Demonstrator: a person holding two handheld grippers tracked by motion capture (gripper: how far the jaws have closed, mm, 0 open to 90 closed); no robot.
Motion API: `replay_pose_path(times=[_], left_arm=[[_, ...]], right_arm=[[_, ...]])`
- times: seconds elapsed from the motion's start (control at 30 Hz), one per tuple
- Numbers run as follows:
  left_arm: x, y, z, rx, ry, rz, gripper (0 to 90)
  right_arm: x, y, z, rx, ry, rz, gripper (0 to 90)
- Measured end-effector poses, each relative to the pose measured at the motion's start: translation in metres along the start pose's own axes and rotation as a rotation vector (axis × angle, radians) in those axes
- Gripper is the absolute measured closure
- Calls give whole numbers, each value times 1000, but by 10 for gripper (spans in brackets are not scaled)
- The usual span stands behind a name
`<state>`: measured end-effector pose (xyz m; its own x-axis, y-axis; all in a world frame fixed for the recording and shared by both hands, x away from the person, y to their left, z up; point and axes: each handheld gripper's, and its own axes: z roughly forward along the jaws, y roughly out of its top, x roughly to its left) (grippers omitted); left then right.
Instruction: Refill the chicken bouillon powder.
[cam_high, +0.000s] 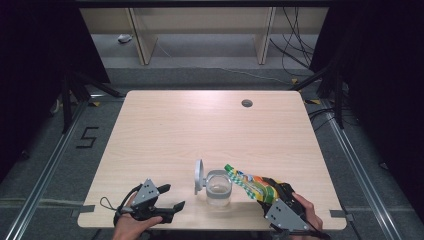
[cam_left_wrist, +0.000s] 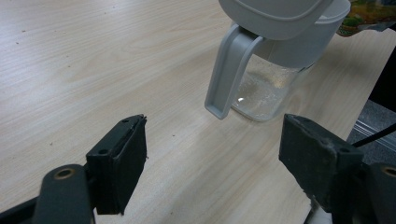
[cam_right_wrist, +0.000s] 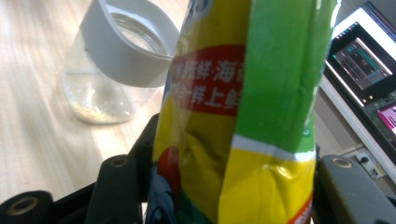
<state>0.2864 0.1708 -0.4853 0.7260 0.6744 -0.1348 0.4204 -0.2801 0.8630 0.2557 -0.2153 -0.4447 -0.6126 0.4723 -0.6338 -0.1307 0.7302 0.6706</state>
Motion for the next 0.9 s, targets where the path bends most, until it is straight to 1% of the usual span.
replay_pose_path(times=[0.03, 0.07, 0.1, 0.13, 0.2, 0.23, 0.27, 0.3, 0.33, 0.37, 0.4, 0.43, 0.47, 0.5, 0.53, 0.57, 0.6, 0.63, 0.67, 0.7, 0.73, 0.77, 0.8, 0.83, 0.87, 0.9], left_arm=[[0, 0, 0, 4, 0, 11, 228], [1, 0, 0, 5, -2, 20, 228], [1, 0, 0, 6, -2, 18, 228], [1, 0, 0, 6, -2, 18, 228], [1, 0, 0, 7, -1, 18, 228], [1, 0, 0, 5, 0, 17, 228], [1, 0, 0, 5, -1, 17, 228], [1, 0, 0, 6, -1, 18, 228], [1, 0, 0, 6, -1, 18, 228], [1, 0, 0, 6, 0, 18, 228], [1, 0, 0, 4, -1, 18, 228], [1, 0, -1, 9, 5, 20, 228], [1, 0, -1, 7, 0, 23, 228], [1, 0, 0, 2, 0, 17, 229], [-1, -1, 1, -7, 2, -20, 229], [-1, 0, 0, -7, 1, -11, 229], [-1, -1, 1, -8, 2, -19, 229], [-1, 0, 0, -4, 1, -12, 228], [0, 0, -1, 11, 10, 4, 229], [0, 0, -1, 9, 7, 7, 228], [1, 0, 0, 6, 1, 21, 228], [1, 0, 0, 6, 2, 23, 229], [1, 0, 0, 6, 2, 21, 228], [0, 0, 0, 1, 3, 8, 229], [-1, -1, 0, -3, 5, -17, 228], [-1, -1, 0, -3, 5, -15, 229]], right_arm=[[1, 0, 0, 10, 4, -10, 465], [2, 1, -1, 11, -9, -11, 465], [3, 2, -1, 22, -6, -37, 465], [4, 2, 0, 27, -14, -79, 465], [6, 3, 0, 37, -2, -92, 466], [6, 4, 0, 38, -14, -114, 466], [8, 4, 0, 49, -15, -115, 466], [8, 5, 0, 55, -19, -133, 466], [7, 6, 0, 56, -38, -195, 466], [7, 7, 0, 60, -41, -212, 466], [8, 7, 1, 63, -47, -207, 466], [7, 8, 1, 60, -56, -214, 466], [6, 9, 0, 69, -46, -213, 466], [9, 8, 0, 84, -45, -184, 466], [10, 9, 0, 96, -52, -206, 466], [11, 10, 1, 106, -63, -234, 466], [7, 10, 3, 86, -67, -299, 466], [6, 10, 3, 87, -66, -302, 466], [7, 9, 2, 84, -72, -284, 466], [7, 10, 3, 87, -75, -302, 466], [9, 10, 2, 112, -80, -285, 466], [8, 11, 3, 112, -82, -332, 467], [10, 10, 4, 118, -84, -312, 467], [11, 11, 3, 132, -82, -320, 467], [9, 12, 5, 121, -82, -367, 467], [10, 11, 5, 124, -84, -353, 467]])
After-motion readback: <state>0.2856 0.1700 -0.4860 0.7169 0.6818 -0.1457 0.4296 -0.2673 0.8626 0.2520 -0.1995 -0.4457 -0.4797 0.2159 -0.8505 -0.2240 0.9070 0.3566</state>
